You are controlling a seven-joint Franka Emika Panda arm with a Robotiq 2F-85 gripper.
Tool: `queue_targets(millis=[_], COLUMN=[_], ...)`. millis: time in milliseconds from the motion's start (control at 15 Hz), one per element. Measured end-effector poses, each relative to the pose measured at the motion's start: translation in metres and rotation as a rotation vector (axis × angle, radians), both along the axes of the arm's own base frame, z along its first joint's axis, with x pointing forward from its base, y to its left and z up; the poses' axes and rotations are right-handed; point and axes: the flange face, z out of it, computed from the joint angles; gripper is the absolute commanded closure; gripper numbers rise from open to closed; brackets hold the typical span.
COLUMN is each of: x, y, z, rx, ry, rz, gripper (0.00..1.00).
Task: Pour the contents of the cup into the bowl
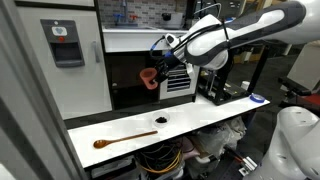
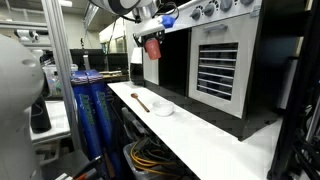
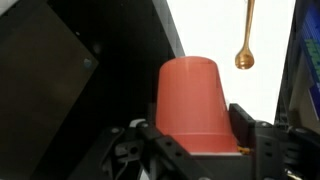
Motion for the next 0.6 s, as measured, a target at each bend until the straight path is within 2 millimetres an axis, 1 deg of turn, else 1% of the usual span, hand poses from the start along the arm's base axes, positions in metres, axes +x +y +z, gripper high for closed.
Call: queue_targets(millis=[200,333,467,600], x=[-0.005,-0.009,-0.011,-0.010], y=[0.015,0.024,0.028,0.026], z=[-0.006,-0.013,-0.021,-0.030], rx=[0.125,0.179,0.219,0.246], ry=[-0.014,-0.006,0.008,0.018], rz=[0.018,0.044,0.066,0.079], gripper=[0.53,0.53,0.53,0.53])
